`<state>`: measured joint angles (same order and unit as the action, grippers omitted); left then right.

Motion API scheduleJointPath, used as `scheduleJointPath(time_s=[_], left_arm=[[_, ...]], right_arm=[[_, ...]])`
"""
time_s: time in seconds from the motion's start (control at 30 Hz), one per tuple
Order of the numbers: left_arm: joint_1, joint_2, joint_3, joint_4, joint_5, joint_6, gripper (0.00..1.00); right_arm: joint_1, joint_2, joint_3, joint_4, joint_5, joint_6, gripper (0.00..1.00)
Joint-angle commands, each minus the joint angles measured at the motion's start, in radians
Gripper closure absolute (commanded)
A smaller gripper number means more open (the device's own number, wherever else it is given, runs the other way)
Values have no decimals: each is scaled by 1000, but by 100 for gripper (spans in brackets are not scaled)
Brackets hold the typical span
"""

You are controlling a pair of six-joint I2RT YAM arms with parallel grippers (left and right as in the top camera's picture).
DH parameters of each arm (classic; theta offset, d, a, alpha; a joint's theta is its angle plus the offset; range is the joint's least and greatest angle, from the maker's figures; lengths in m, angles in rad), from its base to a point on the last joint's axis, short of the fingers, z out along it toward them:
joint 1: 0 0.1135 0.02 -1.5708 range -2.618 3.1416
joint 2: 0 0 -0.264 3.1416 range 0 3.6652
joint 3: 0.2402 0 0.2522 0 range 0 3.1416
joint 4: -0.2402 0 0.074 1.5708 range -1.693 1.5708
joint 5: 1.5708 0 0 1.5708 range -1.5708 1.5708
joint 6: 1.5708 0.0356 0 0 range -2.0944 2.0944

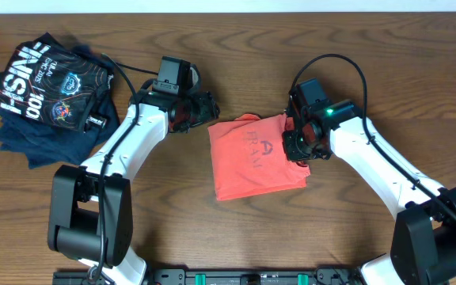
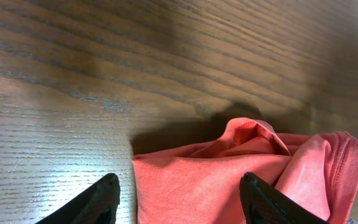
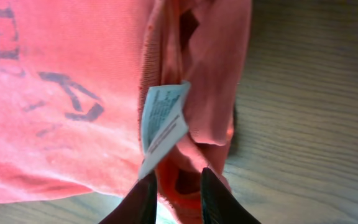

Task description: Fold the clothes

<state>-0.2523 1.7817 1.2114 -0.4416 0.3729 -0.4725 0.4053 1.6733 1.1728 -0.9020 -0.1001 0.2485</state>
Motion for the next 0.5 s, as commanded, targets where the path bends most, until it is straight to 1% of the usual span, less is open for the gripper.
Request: scheduleJointPath(time_s=[0.0,0.27,0.33,0.43,0.47], left_arm=[[-2,3,-13,-7,-13,16,36],[-2,3,-13,-14,-13,16,36],[-2,3,-13,-17,-13,16,36],[-2,3,-13,-18,-13,16,36],[-2,3,-13,-18,-13,16,36]], right_arm=[[16,11,-3,1,-43,-40,77],[40,18,-5,2,-37,-45,79],[40,23,-5,3,-35,-45,82],[40,42,-10,10,-27,-45,84],[40,50,-11,13,-26,-45,87]])
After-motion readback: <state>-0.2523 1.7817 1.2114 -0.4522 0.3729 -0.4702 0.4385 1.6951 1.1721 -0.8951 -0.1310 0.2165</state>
